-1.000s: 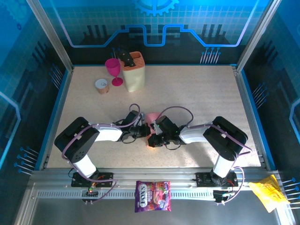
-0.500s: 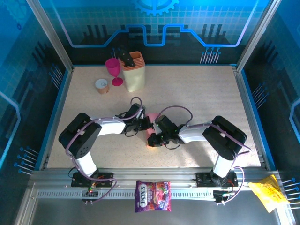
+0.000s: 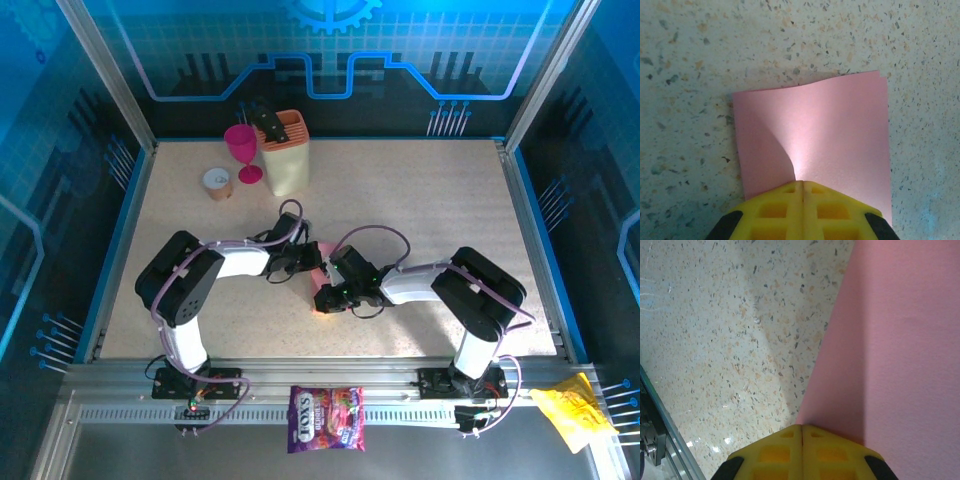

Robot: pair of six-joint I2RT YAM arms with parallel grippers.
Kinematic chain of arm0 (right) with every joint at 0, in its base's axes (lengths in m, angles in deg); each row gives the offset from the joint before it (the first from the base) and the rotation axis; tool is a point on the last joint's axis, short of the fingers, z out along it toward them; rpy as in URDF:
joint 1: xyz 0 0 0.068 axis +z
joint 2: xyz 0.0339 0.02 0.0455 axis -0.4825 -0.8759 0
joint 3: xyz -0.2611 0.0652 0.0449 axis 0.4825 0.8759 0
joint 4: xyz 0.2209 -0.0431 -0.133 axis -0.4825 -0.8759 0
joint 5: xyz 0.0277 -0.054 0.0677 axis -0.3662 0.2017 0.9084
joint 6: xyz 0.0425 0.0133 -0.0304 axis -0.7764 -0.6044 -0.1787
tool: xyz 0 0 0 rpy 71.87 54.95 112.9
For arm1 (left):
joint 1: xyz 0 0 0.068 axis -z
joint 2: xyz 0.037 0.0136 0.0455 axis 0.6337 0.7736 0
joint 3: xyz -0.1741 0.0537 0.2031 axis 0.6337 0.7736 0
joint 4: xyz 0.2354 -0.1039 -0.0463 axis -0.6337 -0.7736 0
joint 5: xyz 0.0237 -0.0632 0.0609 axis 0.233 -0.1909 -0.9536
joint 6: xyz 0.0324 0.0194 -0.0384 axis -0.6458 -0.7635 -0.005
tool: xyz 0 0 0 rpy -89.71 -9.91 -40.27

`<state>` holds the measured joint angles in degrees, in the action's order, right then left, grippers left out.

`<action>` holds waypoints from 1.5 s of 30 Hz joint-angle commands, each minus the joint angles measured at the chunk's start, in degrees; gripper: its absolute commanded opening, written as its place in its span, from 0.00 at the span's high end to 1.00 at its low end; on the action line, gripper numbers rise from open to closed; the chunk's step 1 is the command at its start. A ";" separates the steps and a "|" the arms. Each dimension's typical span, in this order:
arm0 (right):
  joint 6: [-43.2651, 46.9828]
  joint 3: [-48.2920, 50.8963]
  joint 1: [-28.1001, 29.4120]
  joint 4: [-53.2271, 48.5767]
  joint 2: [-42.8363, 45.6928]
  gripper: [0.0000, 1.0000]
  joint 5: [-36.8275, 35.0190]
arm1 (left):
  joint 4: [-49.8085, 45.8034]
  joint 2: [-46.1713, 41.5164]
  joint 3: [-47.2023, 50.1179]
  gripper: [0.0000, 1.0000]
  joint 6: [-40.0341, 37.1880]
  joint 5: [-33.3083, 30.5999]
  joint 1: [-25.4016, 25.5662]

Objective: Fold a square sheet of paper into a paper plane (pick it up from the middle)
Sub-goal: First fold in half a square sheet of paper at the center of the table.

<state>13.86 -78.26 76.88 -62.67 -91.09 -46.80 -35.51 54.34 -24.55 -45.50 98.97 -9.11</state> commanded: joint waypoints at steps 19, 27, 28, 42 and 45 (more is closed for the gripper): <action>1.46 5.65 1.55 -13.24 -6.62 1.00 -6.33 | -1.51 8.14 -8.55 1.00 -4.61 -4.16 -6.96; 1.30 5.65 1.63 -13.18 -7.13 1.00 -6.37 | -3.93 10.40 -13.30 1.00 -6.21 -4.11 -8.79; 1.28 5.72 1.63 -13.24 -7.14 1.00 -6.35 | -4.21 10.81 -13.87 1.00 -6.42 -4.20 -9.04; 1.10 6.09 1.80 -12.93 -7.40 1.00 -6.28 | -8.85 16.08 -22.30 1.00 -9.19 -5.34 -13.23; 1.01 5.89 1.83 -12.86 -7.31 1.00 -6.00 | -10.56 16.76 -24.92 1.00 -9.68 -5.41 -13.90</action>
<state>14.30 -77.72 76.88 -58.23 -92.22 -49.97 -44.43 68.70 -46.89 -52.91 101.55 -19.58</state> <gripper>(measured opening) 0.047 0.064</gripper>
